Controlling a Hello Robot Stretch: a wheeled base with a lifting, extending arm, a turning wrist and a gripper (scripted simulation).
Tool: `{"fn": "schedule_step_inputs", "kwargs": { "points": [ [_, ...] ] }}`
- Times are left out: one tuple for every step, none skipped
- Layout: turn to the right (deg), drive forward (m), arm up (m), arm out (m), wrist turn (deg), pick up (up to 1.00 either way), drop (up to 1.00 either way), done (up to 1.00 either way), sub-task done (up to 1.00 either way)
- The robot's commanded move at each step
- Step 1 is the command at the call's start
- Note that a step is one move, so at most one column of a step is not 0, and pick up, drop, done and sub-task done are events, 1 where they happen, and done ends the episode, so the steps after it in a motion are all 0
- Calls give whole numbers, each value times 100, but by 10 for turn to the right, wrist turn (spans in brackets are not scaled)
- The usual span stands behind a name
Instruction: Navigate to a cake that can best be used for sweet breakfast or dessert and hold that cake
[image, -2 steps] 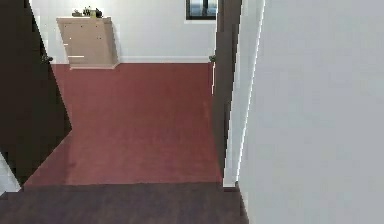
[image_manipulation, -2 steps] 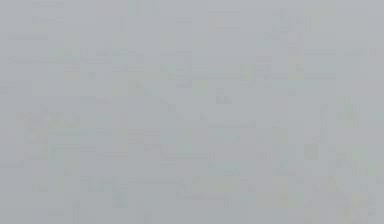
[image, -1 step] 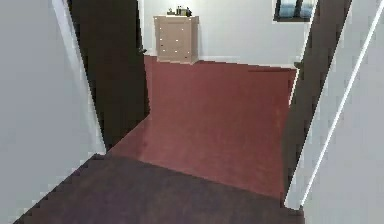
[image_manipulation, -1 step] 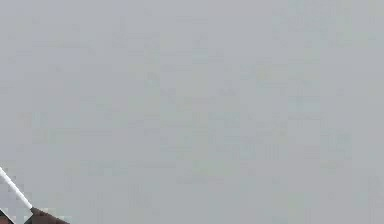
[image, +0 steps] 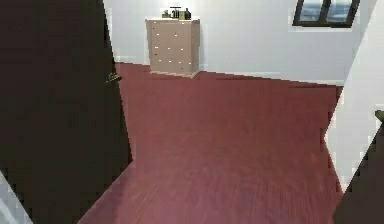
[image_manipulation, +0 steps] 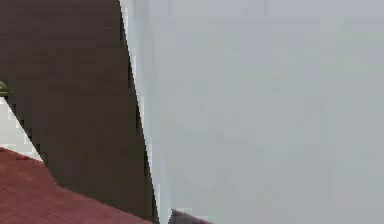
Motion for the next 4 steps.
{"fn": "schedule_step_inputs", "kwargs": {
  "points": [
    [0,100,0,0,0,0,0,0,0],
    [-30,0,0,0,0,0,0,0,0],
    [0,70,0,0,0,0,0,0,0],
    [-450,0,0,0,0,0,0,0,0]
  ]
}}
